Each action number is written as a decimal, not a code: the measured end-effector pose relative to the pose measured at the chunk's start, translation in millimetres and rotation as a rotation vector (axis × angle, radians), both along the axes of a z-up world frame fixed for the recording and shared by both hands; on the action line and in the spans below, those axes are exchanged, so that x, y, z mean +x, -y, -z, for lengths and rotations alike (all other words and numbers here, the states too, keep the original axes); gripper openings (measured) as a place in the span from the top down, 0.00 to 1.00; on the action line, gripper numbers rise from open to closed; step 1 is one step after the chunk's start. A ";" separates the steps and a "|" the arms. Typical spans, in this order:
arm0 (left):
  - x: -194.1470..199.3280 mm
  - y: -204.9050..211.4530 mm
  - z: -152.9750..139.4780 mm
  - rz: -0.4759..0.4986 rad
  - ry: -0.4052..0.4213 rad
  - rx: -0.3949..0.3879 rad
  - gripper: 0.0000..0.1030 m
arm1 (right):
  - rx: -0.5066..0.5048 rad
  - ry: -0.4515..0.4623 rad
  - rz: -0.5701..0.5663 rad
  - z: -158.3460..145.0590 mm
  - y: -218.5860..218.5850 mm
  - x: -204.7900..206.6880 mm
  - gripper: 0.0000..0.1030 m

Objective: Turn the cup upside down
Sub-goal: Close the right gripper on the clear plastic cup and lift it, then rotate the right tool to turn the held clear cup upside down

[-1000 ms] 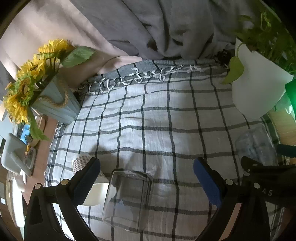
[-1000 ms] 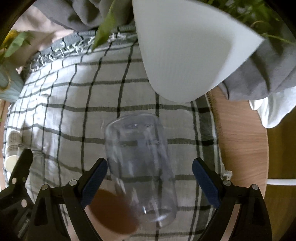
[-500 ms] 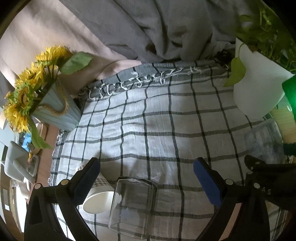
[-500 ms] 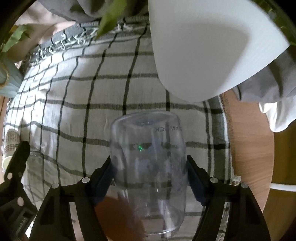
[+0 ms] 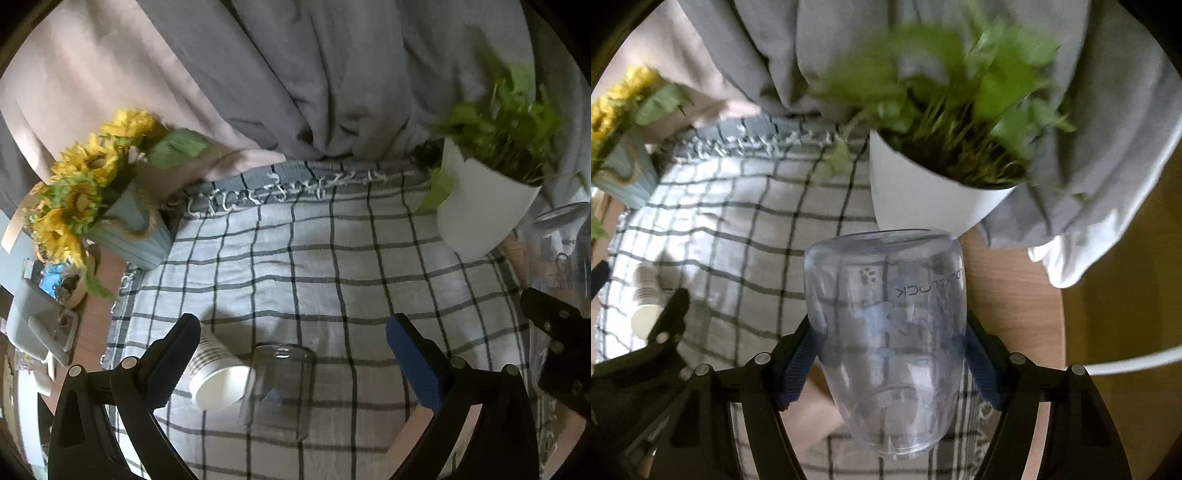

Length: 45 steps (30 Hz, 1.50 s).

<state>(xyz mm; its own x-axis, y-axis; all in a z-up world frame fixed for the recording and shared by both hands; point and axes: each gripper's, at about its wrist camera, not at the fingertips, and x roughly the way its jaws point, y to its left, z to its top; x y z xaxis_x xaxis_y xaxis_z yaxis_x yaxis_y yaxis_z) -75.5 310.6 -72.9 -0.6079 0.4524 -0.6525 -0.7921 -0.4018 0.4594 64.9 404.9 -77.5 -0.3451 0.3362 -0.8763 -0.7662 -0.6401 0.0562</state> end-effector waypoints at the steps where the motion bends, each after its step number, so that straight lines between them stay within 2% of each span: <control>1: 0.7 6.5 -5.1 0.011 0.005 0.007 0.00 | 0.004 -0.024 0.025 -6.5 5.8 1.2 0.29; 2: 1.2 13.0 -9.7 0.020 0.008 0.010 0.00 | 0.010 -0.055 0.071 -14.4 13.7 5.7 0.29; 4: -0.3 28.1 -19.1 0.035 0.011 0.019 0.00 | 0.022 -0.150 0.276 -29.4 23.5 2.3 0.29; 5: -2.5 37.1 -23.8 0.033 0.007 0.021 0.00 | 0.024 -0.177 0.303 -34.7 32.5 5.3 0.29; 6: -5.0 45.1 -27.1 0.031 0.002 0.019 0.00 | 0.027 -0.203 0.309 -39.8 42.9 5.8 0.29; 7: -7.9 57.2 -29.7 0.116 -0.009 0.009 0.00 | 0.027 -0.225 0.312 -43.3 52.6 5.1 0.29; 13: -45.3 107.1 -43.4 0.083 0.006 0.013 0.00 | -0.047 -0.330 0.358 -41.4 97.9 -14.6 0.29; 19: -78.9 143.6 -35.6 0.059 -0.025 -0.026 0.00 | -0.163 -0.388 0.389 -15.8 132.3 -55.8 0.29; 22: -98.1 157.0 -25.7 0.045 -0.006 -0.060 0.00 | -0.244 -0.414 0.413 3.2 144.2 -78.8 0.29; 26: -121.0 168.3 -8.2 0.013 0.026 -0.117 0.00 | -0.313 -0.417 0.438 23.2 159.0 -106.0 0.30; 33: -146.8 181.2 13.9 -0.023 0.087 -0.176 0.00 | -0.372 -0.374 0.418 39.8 173.7 -132.9 0.30; 37: -150.9 184.5 11.3 -0.022 0.095 -0.159 0.00 | -0.356 -0.365 0.424 34.6 179.9 -134.9 0.30; 39: -153.9 182.7 8.4 0.015 0.070 -0.168 0.01 | -0.338 -0.364 0.424 29.7 176.8 -136.4 0.30; 42: -160.8 177.5 4.3 0.004 0.055 -0.150 0.01 | -0.311 -0.356 0.420 26.4 168.4 -140.6 0.30; 45: -165.7 173.8 4.1 -0.009 0.041 -0.122 0.01 | -0.244 -0.364 0.419 23.6 158.4 -147.5 0.30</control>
